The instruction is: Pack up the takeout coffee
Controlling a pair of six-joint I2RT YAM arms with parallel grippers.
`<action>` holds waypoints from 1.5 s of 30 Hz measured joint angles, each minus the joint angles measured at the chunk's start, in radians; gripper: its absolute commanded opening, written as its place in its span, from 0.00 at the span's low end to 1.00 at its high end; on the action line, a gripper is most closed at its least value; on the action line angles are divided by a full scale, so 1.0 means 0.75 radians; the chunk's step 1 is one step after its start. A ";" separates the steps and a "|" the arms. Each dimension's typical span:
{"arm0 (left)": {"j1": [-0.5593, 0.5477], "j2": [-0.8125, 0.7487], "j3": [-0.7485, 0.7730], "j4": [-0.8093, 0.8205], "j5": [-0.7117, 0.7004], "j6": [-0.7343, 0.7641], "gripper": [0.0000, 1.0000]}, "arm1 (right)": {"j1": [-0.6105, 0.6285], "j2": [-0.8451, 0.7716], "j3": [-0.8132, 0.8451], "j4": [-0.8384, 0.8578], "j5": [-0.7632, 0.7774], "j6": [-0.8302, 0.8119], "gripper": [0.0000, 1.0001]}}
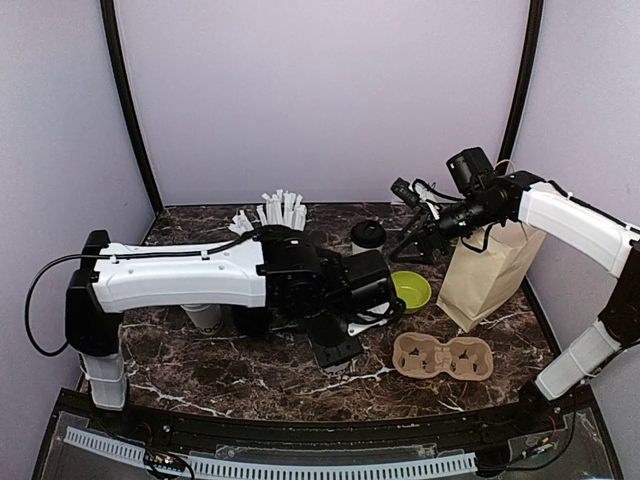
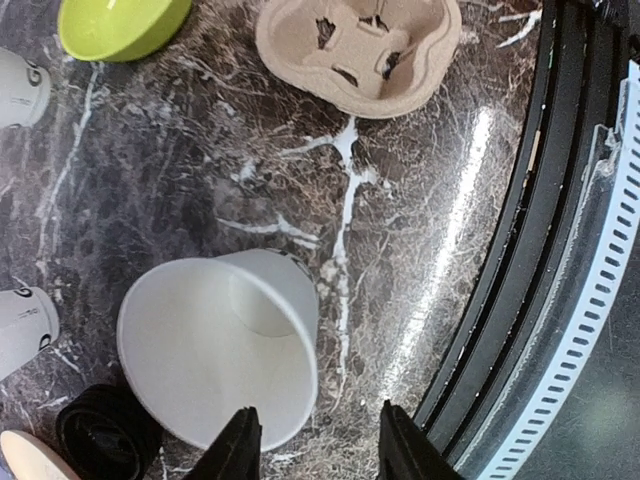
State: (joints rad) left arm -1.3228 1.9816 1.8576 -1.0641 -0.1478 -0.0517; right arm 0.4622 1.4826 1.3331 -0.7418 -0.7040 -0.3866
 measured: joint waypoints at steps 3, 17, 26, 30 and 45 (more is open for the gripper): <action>0.025 -0.089 -0.006 0.001 -0.032 -0.064 0.45 | 0.000 -0.001 0.000 0.001 0.000 0.000 0.84; 0.472 -0.234 -0.395 -0.032 -0.190 -0.447 0.49 | 0.000 -0.008 -0.009 0.010 0.002 0.005 0.84; 0.533 -0.145 -0.481 0.124 -0.124 -0.595 0.52 | 0.000 -0.008 -0.016 0.016 0.002 0.005 0.83; 0.540 -0.091 -0.481 0.171 -0.123 -0.636 0.51 | 0.000 -0.008 -0.020 0.021 0.002 0.005 0.83; 0.569 -0.032 -0.481 0.201 -0.143 -0.671 0.32 | 0.000 -0.007 -0.021 0.022 0.001 0.004 0.83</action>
State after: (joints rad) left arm -0.8959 1.9579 1.4967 -0.9131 -0.2550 -0.5552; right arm 0.4622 1.4773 1.3170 -0.7250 -0.7033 -0.3836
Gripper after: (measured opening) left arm 0.350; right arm 0.832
